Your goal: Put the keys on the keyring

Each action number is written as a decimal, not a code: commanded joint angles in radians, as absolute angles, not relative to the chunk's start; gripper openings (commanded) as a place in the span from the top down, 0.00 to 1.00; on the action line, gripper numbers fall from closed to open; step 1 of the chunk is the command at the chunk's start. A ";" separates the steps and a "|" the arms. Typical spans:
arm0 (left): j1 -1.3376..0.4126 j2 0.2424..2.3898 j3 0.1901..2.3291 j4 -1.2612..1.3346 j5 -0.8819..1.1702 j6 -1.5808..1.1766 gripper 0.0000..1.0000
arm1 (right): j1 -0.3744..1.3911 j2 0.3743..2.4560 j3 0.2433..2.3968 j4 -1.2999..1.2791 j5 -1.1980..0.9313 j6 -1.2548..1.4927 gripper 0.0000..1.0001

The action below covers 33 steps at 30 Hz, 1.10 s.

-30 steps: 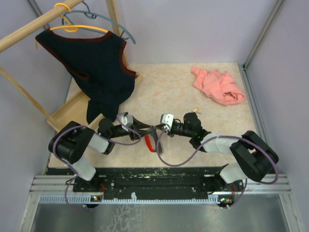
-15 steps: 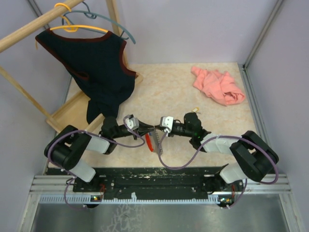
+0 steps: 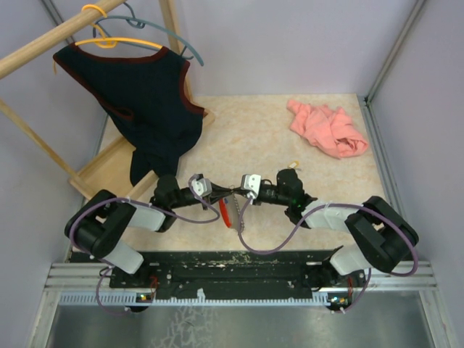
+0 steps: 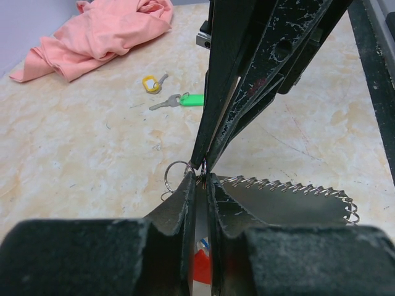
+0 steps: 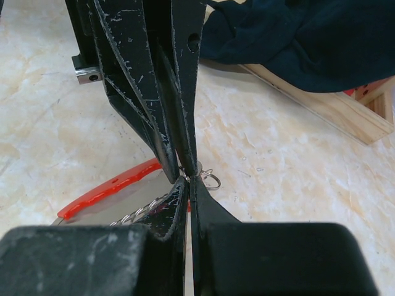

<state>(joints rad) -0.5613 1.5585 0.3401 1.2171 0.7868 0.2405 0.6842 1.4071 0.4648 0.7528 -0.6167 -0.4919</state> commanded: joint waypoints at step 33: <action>-0.590 1.488 0.326 1.186 0.762 0.305 1.00 | 0.660 1.273 0.575 0.411 -0.656 -0.638 0.81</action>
<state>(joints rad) -0.5888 1.5051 0.3336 1.1645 0.7315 0.3012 0.6689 1.2869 0.5205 0.4160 -0.6197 -0.6014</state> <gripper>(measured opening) 0.006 0.186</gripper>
